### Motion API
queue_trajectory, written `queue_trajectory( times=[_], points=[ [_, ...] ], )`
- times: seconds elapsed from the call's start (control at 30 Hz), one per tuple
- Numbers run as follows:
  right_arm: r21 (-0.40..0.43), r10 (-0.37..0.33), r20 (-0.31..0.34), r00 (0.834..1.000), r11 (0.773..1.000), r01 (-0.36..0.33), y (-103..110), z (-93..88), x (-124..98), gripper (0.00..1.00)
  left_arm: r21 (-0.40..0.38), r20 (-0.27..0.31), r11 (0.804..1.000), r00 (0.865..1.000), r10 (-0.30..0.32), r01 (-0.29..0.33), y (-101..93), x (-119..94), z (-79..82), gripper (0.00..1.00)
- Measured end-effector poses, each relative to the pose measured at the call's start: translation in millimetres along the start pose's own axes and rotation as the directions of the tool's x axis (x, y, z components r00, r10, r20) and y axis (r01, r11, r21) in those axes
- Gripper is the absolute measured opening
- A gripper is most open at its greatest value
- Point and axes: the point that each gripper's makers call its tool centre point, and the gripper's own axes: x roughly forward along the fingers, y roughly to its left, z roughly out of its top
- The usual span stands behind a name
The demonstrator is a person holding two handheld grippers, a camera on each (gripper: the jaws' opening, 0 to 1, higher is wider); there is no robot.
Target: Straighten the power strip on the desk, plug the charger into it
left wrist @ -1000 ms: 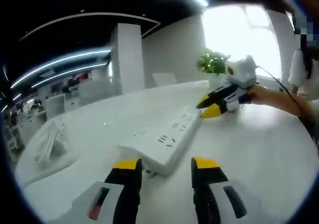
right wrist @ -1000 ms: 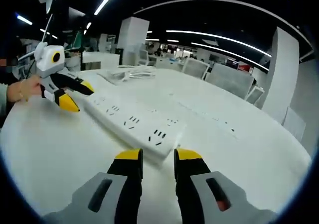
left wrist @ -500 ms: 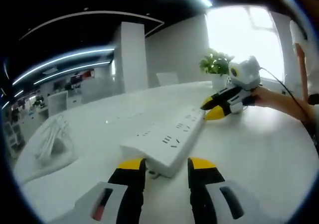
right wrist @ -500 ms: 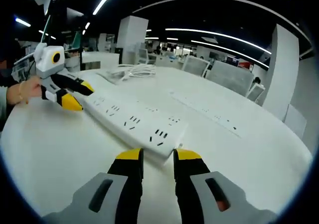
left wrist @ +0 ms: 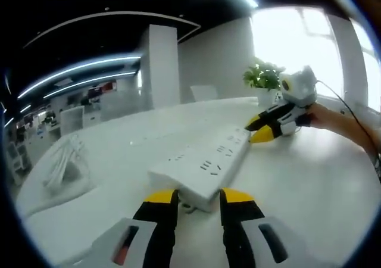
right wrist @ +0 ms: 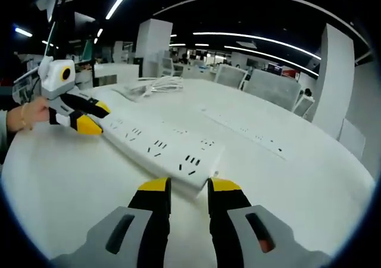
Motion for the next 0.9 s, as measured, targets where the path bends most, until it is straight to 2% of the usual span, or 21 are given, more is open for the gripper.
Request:
queue_trajectory(
  times=[0.9],
  points=[
    [0.021,-0.020,0.015,1.000,1.000,0.020,9.4,-3.0,-7.1,0.22,0.000,-0.014,1.000,1.000,0.009,-0.009,-2.0,-1.9,-2.2,0.29]
  ],
)
